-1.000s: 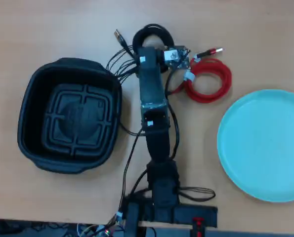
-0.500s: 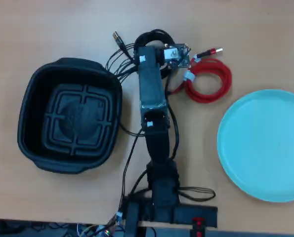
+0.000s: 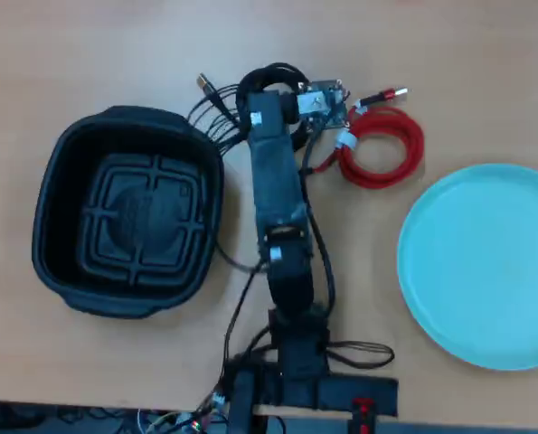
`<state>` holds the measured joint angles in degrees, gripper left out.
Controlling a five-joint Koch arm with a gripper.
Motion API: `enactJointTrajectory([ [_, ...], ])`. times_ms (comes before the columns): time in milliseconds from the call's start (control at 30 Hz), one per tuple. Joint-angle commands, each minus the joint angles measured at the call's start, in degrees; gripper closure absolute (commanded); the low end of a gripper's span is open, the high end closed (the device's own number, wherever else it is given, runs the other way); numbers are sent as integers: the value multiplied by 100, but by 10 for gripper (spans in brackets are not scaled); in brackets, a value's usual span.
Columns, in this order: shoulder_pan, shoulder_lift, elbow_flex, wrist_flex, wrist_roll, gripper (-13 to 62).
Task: Put a black charging cable in a black bowl and put a red charging cable in a green bowl
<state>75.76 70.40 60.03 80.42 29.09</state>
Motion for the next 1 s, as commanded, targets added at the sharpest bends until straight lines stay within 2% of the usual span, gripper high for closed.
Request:
enactJointTrajectory([
  [0,-44,1055,-229,-114,-158,557],
  [133,-35,1433,-220,-325,-185,557],
  [433,-62,1345,413,-246,-527,552],
  [533,-62,1354,703,-299,-571,524],
  [667,-79,1336,747,-299,-545,395],
  [900,-149,580,703,-439,-563,40],
  [967,-176,220,677,-554,-545,-24],
])
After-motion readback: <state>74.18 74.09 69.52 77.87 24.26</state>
